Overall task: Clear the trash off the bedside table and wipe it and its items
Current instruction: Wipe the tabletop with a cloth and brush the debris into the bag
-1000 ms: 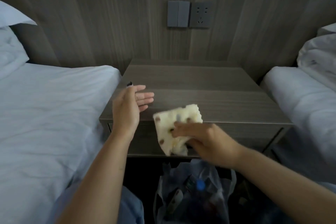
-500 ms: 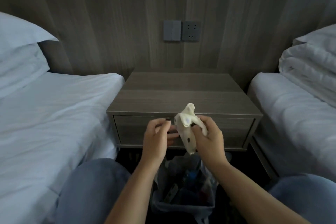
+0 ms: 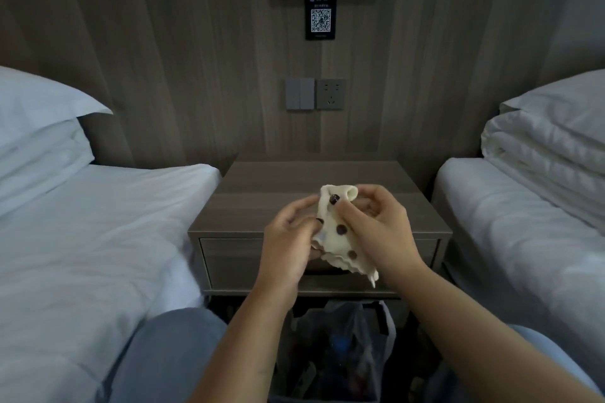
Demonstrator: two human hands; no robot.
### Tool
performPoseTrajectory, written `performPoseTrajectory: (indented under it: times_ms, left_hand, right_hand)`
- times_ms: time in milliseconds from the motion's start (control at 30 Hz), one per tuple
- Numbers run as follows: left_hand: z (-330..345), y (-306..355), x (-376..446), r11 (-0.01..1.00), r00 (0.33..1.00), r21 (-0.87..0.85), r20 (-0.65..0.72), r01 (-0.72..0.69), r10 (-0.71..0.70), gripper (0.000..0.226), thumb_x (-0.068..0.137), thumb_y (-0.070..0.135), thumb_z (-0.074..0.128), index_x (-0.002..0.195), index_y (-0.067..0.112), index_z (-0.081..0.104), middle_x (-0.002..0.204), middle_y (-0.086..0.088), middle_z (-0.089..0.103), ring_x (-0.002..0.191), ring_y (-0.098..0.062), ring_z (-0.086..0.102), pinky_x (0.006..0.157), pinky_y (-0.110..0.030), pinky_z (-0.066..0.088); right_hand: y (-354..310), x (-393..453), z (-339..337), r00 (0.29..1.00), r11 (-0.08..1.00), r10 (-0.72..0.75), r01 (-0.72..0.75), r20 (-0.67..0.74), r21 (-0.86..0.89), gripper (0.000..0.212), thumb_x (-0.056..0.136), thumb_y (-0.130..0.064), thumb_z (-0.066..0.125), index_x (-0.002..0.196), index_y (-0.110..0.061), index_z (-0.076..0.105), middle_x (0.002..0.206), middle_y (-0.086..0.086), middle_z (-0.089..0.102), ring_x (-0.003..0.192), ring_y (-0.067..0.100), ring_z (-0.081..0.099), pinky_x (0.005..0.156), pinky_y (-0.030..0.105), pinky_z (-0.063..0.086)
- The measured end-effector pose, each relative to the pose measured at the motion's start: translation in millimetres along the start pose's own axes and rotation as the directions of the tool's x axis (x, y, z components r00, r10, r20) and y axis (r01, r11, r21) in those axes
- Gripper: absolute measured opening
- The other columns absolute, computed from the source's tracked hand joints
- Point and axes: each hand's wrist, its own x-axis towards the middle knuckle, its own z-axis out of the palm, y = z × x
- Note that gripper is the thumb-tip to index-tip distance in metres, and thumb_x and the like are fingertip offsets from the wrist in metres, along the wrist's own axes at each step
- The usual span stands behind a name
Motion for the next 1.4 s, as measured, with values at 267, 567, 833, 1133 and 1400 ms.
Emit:
performPoseTrajectory:
  times_ms: [267, 567, 833, 1133, 1400]
  left_hand:
    - [4.3, 10.9, 44.5, 0.992, 0.996, 0.090, 0.019, -0.090, 0.089, 0.035, 0.074, 0.045, 0.068, 0.105, 0.031, 0.063, 0.090, 0.010, 0.075, 0.078, -0.005, 0.071, 0.059, -0.017, 0.052]
    - [-33.0, 22.8, 96.1, 0.954, 0.998, 0.294, -0.014, -0.050, 0.056, 0.026, 0.081, 0.012, 0.072, 0.100, 0.029, 0.066, 0.088, 0.009, 0.076, 0.074, -0.007, 0.071, 0.057, -0.017, 0.052]
    - [-39.6, -8.7, 143.4, 0.682, 0.998, 0.732, -0.036, -0.008, 0.050, 0.029, 0.087, 0.026, 0.070, 0.114, 0.031, 0.061, 0.112, 0.002, 0.065, 0.099, -0.012, 0.062, 0.074, -0.025, 0.047]
    - [-8.8, -72.7, 115.3, 0.200, 0.924, 0.909, 0.381, -0.364, -0.048, 0.055, 0.103, 0.042, 0.028, 0.154, 0.022, 0.022, 0.163, 0.003, 0.013, 0.149, -0.010, 0.008, 0.121, -0.031, 0.009]
    - [9.8, -56.1, 169.2, 0.180, 0.926, 0.908, 0.373, -0.379, 0.068, 0.039, 0.098, 0.031, 0.048, 0.137, 0.029, 0.051, 0.143, 0.008, 0.049, 0.132, -0.016, 0.042, 0.109, -0.041, 0.035]
  right_hand:
    - [-6.7, 52.8, -2.4, 0.995, 0.997, 0.080, -0.079, 0.064, -0.014, 0.007, 0.084, -0.019, 0.064, 0.081, -0.020, 0.071, 0.078, 0.004, 0.073, 0.075, 0.022, 0.072, 0.063, 0.032, 0.058]
    - [6.2, 98.7, -47.1, 0.993, 0.987, 0.109, -0.113, -0.042, -0.112, 0.014, 0.094, -0.019, 0.051, 0.086, -0.022, 0.063, 0.066, -0.009, 0.070, 0.056, 0.003, 0.065, 0.048, 0.019, 0.049]
    - [59.1, 136.1, -62.8, 0.992, 0.776, 0.059, -0.114, -0.109, -0.621, 0.017, 0.097, -0.026, 0.041, 0.096, -0.023, 0.058, 0.077, 0.001, 0.064, 0.059, 0.013, 0.055, 0.047, 0.024, 0.039]
    - [108.1, 103.2, -63.6, 0.900, 0.402, -0.025, 0.407, 0.434, -0.820, 0.045, 0.099, -0.033, 0.042, 0.143, -0.022, 0.042, 0.151, 0.002, 0.036, 0.137, 0.021, 0.034, 0.110, 0.038, 0.033]
    - [83.7, 139.5, -57.1, 0.936, 0.503, -0.043, 0.323, 0.350, -0.802, 0.025, 0.093, -0.020, 0.058, 0.116, -0.015, 0.068, 0.124, 0.001, 0.059, 0.112, 0.020, 0.055, 0.092, 0.033, 0.047]
